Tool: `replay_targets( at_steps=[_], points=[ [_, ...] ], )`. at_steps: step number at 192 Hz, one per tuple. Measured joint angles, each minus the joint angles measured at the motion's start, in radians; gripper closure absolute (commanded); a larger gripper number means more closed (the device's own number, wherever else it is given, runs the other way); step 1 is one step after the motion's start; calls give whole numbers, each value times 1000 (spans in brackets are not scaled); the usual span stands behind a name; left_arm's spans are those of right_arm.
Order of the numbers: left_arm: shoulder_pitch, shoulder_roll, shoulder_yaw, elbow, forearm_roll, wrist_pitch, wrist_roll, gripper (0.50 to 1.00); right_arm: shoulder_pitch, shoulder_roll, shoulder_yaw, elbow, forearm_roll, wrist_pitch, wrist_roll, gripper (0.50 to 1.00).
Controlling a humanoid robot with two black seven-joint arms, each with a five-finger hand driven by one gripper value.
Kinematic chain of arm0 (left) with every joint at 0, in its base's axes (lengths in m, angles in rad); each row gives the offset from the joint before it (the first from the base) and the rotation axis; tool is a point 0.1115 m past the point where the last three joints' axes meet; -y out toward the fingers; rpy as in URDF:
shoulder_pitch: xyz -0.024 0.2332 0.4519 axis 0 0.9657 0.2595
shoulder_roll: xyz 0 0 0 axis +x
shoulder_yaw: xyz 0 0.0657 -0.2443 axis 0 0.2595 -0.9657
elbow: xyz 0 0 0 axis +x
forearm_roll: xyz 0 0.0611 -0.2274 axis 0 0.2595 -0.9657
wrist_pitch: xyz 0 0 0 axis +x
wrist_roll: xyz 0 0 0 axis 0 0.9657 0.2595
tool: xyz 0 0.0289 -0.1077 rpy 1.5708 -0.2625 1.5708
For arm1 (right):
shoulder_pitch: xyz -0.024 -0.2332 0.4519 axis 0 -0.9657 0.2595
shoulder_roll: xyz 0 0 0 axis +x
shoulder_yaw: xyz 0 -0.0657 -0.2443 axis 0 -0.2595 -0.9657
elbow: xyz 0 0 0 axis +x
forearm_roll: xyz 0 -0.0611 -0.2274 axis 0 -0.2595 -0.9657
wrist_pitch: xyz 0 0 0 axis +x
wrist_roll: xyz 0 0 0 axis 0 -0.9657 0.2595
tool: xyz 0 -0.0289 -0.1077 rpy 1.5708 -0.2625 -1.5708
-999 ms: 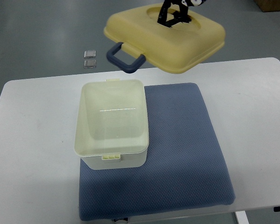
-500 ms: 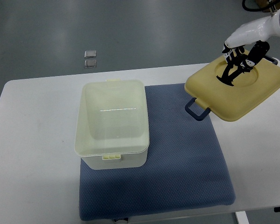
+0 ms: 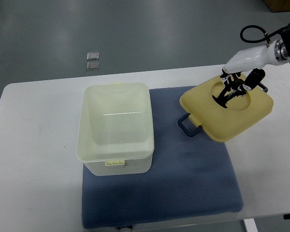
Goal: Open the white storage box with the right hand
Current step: 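Lower the held lid onto the blue mat beside the box, then open the right hand and release the lid handle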
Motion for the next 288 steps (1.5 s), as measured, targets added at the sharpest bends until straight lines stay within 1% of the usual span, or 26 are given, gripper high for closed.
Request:
replay_targets(
  at_steps=[19,74,127,170,171,172,173,174,175,176,177,178,179,180,181,182,183,184,185,191,201,257,277,288],
  points=[
    [0,0,0,0,0,0,0,500,-17,29,1,-3,7,-32,1,1000],
    [0,0,0,0,0,0,0,500,-41,132,2,-40,46,-83,1,1000],
    [0,0,0,2,0,0,0,500,-64,230,3,-86,49,-92,0,1000],
    [0,0,-1,6,0,0,0,500,-83,275,5,-118,53,-93,0,1000],
    [0,0,-1,6,-1,0,0,500,-84,275,6,-118,53,-93,0,971],
    [0,0,-1,6,-1,0,0,500,-84,276,6,-119,53,-93,0,971],
    [0,0,-1,6,-1,0,0,500,-85,276,6,-119,54,-93,0,922],
    [0,0,-1,6,-1,0,0,500,-86,276,7,-120,54,-93,0,922],
    [0,0,-1,6,-1,0,0,500,-86,277,7,-120,54,-93,0,857],
    [0,0,-1,6,-1,0,0,500,-87,277,8,-120,54,-93,0,857],
    [0,0,-1,7,-1,0,0,500,-88,277,9,-121,55,-93,0,784],
    [0,0,-1,7,-1,0,0,500,-88,278,9,-121,55,-93,0,783],
    [0,0,-1,7,-1,0,0,500,-89,278,10,-122,55,-93,0,726],
    [0,0,-1,7,-1,0,0,500,-90,278,11,-122,55,-93,0,726],
    [0,0,-1,7,-1,0,0,500,-90,278,12,-122,56,-93,0,679],
    [0,0,-1,7,-1,0,0,500,-91,279,13,-123,56,-93,0,679],
    [0,0,-1,7,-1,0,0,500,-92,279,14,-123,56,-93,0,642],
    [0,0,-1,7,-1,0,0,500,-93,279,15,-124,57,-93,0,642],
    [0,0,-1,7,-1,0,0,500,-94,279,16,-124,57,-93,0,624],
    [0,0,-1,8,-1,0,0,500,-99,280,23,-128,58,-93,0,595],
    [0,0,-1,8,-1,0,0,500,-107,281,32,-132,59,-91,-2,579],
    [0,0,0,4,-1,0,0,500,-115,254,57,-139,60,-79,-10,576],
    [0,0,0,2,-1,0,0,500,-111,223,121,-155,76,-75,-11,576],
    [0,0,0,2,0,0,0,500,-113,208,178,-187,107,-76,-12,576]
  ],
)
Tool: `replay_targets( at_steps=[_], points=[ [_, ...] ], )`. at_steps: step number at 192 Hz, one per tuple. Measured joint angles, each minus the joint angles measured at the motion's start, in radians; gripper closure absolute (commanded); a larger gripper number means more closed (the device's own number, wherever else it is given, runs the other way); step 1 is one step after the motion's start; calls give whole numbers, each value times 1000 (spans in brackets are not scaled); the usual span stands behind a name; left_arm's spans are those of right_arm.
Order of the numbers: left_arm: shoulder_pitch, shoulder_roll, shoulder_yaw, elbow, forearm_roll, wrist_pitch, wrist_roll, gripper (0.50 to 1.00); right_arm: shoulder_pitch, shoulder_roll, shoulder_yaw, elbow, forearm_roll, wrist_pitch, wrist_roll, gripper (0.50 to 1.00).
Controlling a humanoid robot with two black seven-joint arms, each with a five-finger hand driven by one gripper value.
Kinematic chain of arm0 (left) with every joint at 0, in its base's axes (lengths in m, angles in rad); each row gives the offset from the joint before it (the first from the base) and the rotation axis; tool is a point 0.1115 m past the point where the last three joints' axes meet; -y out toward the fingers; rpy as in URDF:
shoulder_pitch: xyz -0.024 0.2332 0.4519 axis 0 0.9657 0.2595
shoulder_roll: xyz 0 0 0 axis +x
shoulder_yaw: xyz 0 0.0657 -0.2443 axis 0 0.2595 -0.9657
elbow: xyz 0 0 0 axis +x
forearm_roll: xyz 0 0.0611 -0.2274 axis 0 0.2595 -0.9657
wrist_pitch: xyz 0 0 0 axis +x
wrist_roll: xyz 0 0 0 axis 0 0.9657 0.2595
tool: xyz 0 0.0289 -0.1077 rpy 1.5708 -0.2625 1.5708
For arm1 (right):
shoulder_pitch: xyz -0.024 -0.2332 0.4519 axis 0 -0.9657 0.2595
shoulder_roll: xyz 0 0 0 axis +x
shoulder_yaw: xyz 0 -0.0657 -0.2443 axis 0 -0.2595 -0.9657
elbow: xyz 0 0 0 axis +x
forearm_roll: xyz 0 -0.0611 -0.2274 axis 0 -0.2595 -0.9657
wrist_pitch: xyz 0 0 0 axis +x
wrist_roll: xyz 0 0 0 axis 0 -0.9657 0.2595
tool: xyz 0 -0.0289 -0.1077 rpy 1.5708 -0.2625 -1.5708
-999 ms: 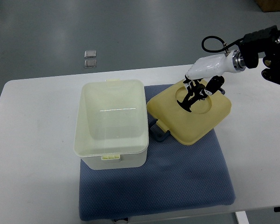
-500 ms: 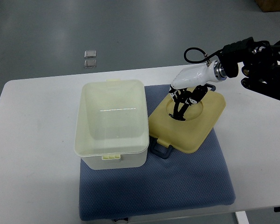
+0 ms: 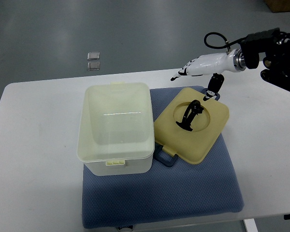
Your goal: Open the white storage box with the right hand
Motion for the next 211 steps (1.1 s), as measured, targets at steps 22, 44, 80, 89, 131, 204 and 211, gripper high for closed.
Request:
replay_targets(
  at_steps=[22,44,80,89,131,204,211],
  points=[
    [0,0,0,-1,1,0,0,500,-34,3,154,-115,180,-7,-2,576],
    [0,0,0,-2,1,0,0,500,-99,18,318,-212,476,-2,-31,576],
    [0,0,-1,-3,1,-1,0,500,-229,79,559,-253,1074,14,-289,576],
    [0,0,-2,-3,1,-1,1,500,-252,91,588,-253,1214,15,-346,576],
    [0,0,-2,-3,2,-1,1,500,-350,148,646,-250,1890,65,-369,576],
    [0,0,0,-3,1,-1,0,500,-538,219,718,-247,2058,316,-325,576],
    [0,0,0,-3,1,-1,0,500,-546,223,718,-247,2058,328,-325,576]
  ],
)
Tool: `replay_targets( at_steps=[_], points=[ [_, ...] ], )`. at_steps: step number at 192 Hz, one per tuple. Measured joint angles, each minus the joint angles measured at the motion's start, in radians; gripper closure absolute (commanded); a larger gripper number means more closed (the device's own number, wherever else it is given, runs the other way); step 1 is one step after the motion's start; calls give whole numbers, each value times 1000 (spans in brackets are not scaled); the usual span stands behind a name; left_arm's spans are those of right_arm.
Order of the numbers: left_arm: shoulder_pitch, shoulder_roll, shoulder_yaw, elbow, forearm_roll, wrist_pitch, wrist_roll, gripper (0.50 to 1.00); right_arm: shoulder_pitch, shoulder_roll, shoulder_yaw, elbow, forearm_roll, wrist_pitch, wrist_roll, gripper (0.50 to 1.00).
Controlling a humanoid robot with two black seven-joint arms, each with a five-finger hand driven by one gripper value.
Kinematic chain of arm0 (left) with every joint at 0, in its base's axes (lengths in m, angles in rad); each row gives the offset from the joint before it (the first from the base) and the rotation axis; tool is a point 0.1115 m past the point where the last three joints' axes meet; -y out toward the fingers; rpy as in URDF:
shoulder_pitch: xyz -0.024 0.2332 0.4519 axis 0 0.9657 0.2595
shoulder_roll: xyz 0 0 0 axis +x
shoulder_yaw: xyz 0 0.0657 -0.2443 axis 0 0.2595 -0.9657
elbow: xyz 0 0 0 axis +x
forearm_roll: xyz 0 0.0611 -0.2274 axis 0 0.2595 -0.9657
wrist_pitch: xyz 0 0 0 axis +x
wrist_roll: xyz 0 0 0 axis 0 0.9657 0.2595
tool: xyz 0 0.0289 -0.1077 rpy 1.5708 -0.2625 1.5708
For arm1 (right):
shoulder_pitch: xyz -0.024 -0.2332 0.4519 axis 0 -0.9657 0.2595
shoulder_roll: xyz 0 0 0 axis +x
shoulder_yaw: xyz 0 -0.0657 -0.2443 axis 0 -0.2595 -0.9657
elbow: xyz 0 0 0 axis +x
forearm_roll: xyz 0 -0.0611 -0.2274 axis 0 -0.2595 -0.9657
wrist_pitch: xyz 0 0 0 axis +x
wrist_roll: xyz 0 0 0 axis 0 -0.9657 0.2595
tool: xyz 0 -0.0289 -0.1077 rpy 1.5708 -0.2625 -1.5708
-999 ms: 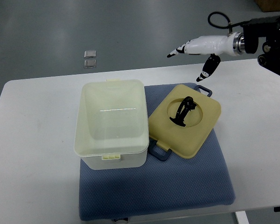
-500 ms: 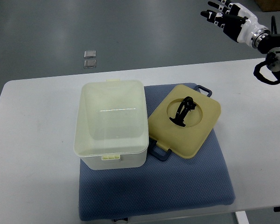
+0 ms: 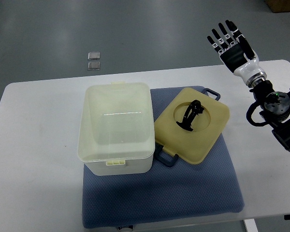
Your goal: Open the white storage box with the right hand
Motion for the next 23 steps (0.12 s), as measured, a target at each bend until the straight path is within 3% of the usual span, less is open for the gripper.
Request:
replay_targets(
  at_steps=[23],
  points=[
    [0,0,0,0,1,0,0,500,-16,12,0,0,-1,22,1,576]
  ],
)
